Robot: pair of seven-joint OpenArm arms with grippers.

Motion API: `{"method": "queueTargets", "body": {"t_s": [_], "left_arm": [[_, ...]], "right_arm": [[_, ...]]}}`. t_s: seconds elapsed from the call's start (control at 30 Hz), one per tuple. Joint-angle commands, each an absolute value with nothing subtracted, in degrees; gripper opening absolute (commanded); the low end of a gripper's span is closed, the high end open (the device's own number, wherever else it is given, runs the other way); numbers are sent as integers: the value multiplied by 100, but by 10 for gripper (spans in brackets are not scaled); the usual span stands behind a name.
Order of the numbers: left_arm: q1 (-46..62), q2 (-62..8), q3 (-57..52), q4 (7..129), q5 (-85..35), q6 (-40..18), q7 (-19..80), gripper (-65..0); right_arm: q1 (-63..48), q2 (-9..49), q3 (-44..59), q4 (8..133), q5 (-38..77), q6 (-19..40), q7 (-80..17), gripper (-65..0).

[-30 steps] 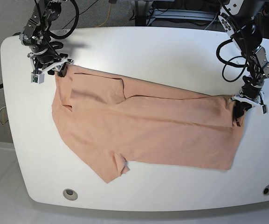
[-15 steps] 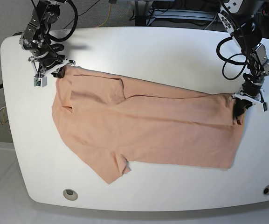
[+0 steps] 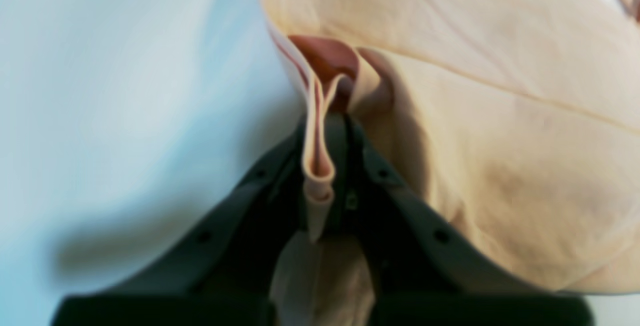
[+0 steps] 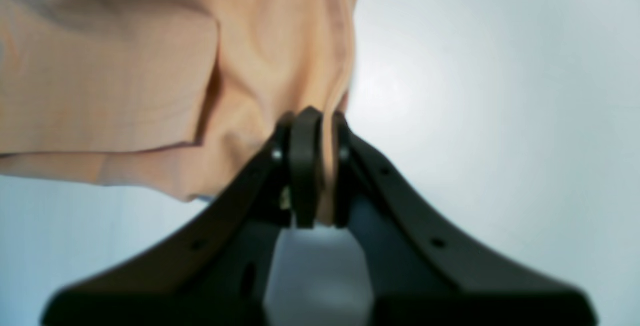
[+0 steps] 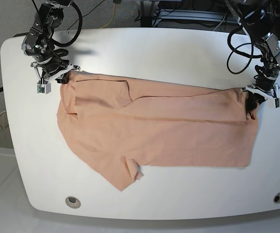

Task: Fold the T-shirt properly
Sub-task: 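Drag both grippers back, pulling the shirt's shoulder edge toward the robot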

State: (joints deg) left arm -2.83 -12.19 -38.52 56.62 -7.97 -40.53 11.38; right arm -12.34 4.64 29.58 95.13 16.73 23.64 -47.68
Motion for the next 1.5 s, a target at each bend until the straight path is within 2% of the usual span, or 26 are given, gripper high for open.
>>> {"method": "queueTargets", "body": {"t_s": [0.0,0.4,1.47], "left_arm": [[-127,-1138,-3829,5938,-532,-4000,1604,-638],[391,-963,-3829,6738,-532,-4000,1956,-638],[1130,-989,-4189,6826,-523,-4000,1991,-638]], "right_arm": [[-1200,593,2967,9569,1675,2396,-4778,-650],[-1226,629,2993,9569,1675,2396,-4778,-650],[-1640,743,3240,9578,1675,2422,-4760,-650]]}}
